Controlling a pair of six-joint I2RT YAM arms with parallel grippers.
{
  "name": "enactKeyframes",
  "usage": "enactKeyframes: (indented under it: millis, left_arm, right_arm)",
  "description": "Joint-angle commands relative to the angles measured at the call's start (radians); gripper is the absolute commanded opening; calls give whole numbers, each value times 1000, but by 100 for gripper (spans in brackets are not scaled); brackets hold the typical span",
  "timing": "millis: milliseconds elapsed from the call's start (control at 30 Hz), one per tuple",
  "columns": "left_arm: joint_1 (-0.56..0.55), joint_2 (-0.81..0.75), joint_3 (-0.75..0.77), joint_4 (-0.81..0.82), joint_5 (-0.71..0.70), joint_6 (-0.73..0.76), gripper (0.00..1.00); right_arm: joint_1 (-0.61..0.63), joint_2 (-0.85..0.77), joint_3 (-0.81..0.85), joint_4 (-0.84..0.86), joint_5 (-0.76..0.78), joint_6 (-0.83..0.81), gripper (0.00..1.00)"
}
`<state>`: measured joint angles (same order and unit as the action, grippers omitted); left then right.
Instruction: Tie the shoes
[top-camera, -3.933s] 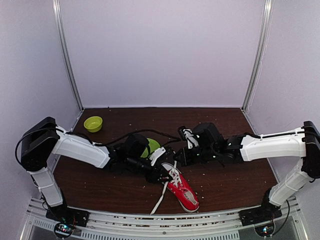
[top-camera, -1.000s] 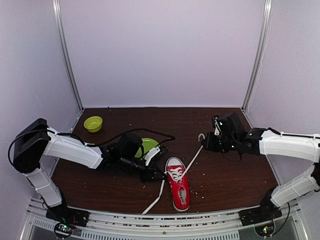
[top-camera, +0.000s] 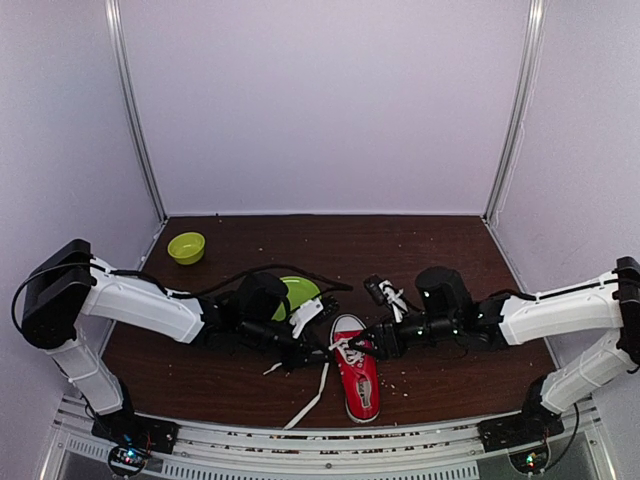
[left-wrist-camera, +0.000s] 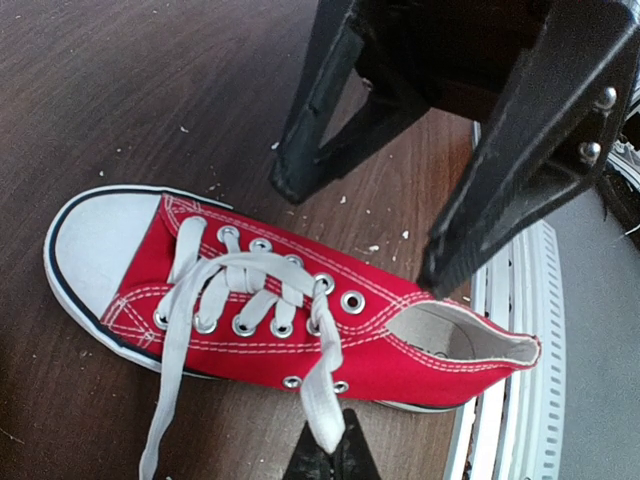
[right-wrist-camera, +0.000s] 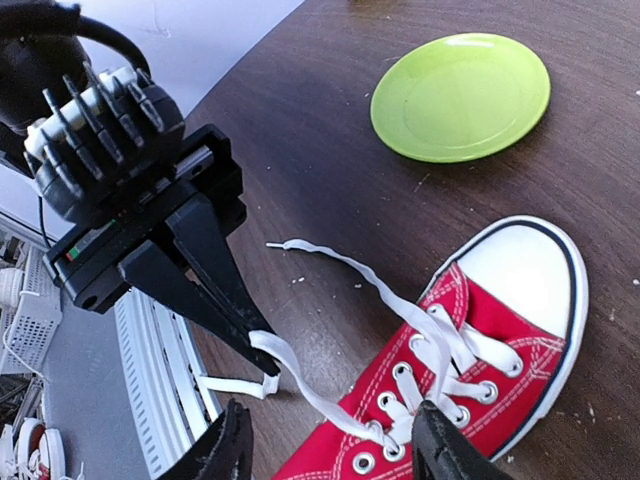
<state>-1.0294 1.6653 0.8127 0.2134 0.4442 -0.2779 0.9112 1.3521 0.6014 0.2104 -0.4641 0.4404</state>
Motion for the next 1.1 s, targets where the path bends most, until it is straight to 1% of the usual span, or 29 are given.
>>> enactKeyframes:
  millis: [0, 200, 400, 467, 500, 567, 600, 633, 667, 700, 733, 767, 867, 1067]
  left_arm:
    - [-3, -20, -1, 15, 2, 14, 0]
    - [-3, -21, -1, 12, 6, 16, 0]
    - [-3, -16, 11, 1, 7, 21, 0]
    - [-3, -16, 12, -3, 7, 25, 0]
    - [-3, -16, 12, -4, 5, 25, 0]
    - [-3, -17, 13, -12, -1, 24, 0]
    - [-3, -21, 14, -23, -17, 20, 3]
    - [-3, -27, 12, -35, -45, 16, 14]
    - [-1, -34, 8, -45, -79, 13, 28]
    - [4, -39, 4, -54, -110, 10, 37]
    - [14, -41, 3, -67, -137, 7, 44]
    - [24, -39, 5, -89, -155, 5, 48]
    - [55, -16, 13, -123, -208, 8, 49]
    - [75, 68, 73, -200, -287, 81, 49]
  right_arm:
    - [6, 78, 70, 55, -103, -86, 52]
    - [6, 160, 114, 54, -182, -116, 50]
    - [7, 234, 146, 40, -222, -132, 39]
    - [6, 242, 144, 45, -228, -130, 31]
    - [7, 242, 141, 49, -227, -129, 22]
    - [6, 234, 132, 57, -218, -125, 11]
    - [6, 224, 125, 61, -210, -125, 7]
    - [7, 216, 119, 61, -202, -125, 5]
    - [7, 204, 113, 61, -195, -125, 3]
    - [5, 193, 104, 57, -186, -125, 2]
    - [5, 186, 99, 54, -183, -126, 1]
    - [5, 178, 94, 50, -180, -126, 0]
    - [5, 164, 82, 43, -177, -126, 0]
    - [5, 154, 69, 54, -174, -109, 0]
